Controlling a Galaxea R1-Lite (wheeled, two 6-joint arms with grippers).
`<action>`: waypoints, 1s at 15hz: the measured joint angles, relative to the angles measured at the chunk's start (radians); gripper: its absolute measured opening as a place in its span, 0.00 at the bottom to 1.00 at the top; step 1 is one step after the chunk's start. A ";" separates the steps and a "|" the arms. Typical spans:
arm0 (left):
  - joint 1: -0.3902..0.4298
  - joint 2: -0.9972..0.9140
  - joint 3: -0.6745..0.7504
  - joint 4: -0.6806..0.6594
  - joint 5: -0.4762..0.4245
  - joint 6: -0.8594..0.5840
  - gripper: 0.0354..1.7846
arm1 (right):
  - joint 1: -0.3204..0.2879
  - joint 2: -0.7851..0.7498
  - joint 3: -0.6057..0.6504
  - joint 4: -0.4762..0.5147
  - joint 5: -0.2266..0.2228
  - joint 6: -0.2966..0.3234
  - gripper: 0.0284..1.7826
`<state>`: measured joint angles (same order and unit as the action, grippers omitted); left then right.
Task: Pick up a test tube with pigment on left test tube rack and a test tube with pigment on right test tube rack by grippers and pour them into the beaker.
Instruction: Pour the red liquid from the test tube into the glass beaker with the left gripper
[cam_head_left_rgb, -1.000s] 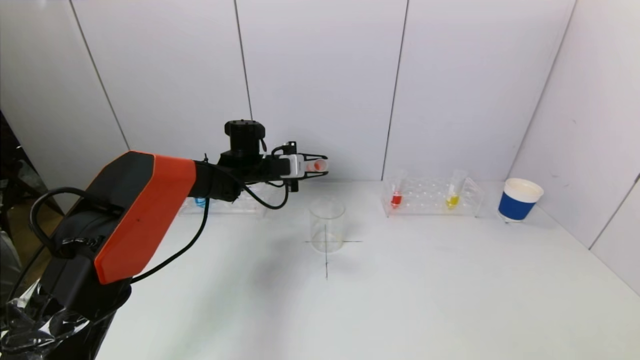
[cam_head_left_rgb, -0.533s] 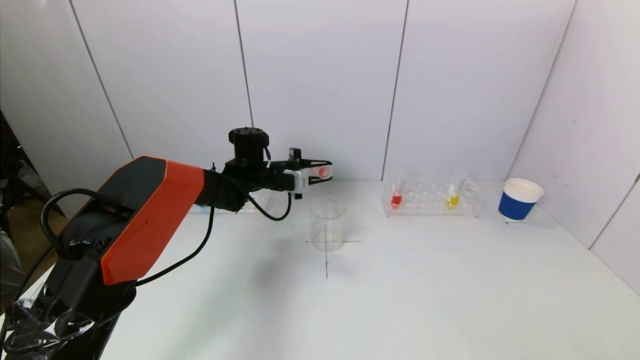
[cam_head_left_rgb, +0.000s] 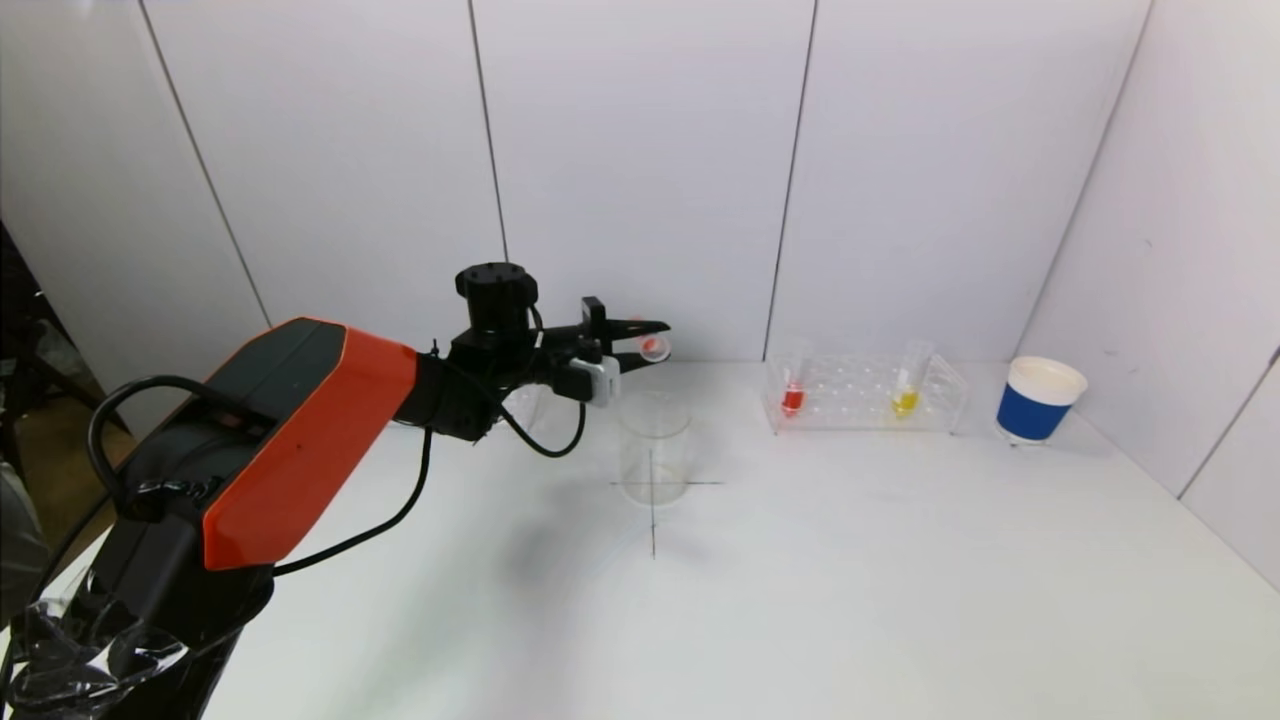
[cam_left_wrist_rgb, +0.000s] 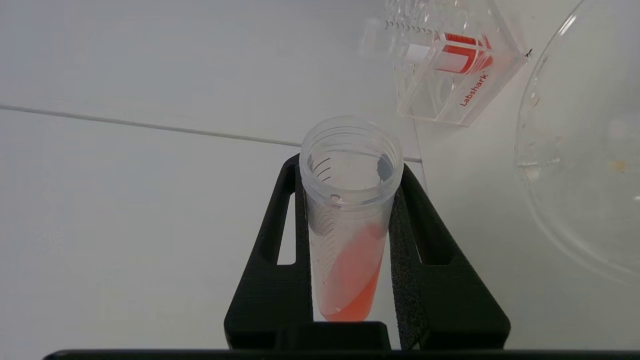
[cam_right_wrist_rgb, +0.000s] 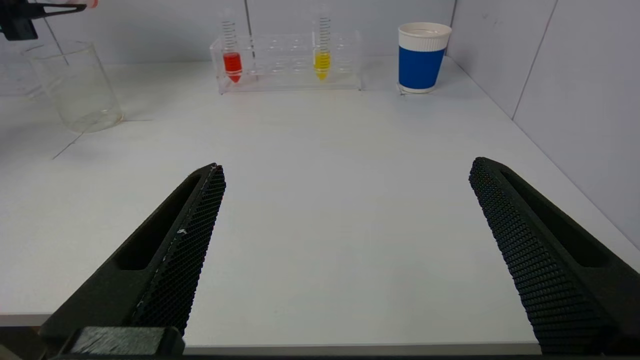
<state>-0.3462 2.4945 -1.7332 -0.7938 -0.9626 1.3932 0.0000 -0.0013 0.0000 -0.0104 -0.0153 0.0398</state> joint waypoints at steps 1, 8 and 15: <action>-0.003 -0.003 0.013 -0.014 -0.001 0.007 0.24 | 0.000 0.000 0.000 0.000 0.000 0.000 1.00; -0.009 -0.009 0.060 -0.146 -0.016 0.031 0.24 | 0.000 0.000 0.000 0.000 0.000 0.000 1.00; -0.007 0.011 0.068 -0.244 -0.038 0.053 0.24 | 0.000 0.000 0.000 0.000 0.000 0.000 1.00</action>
<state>-0.3534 2.5060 -1.6655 -1.0377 -1.0006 1.4462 0.0000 -0.0009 0.0000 -0.0104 -0.0153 0.0398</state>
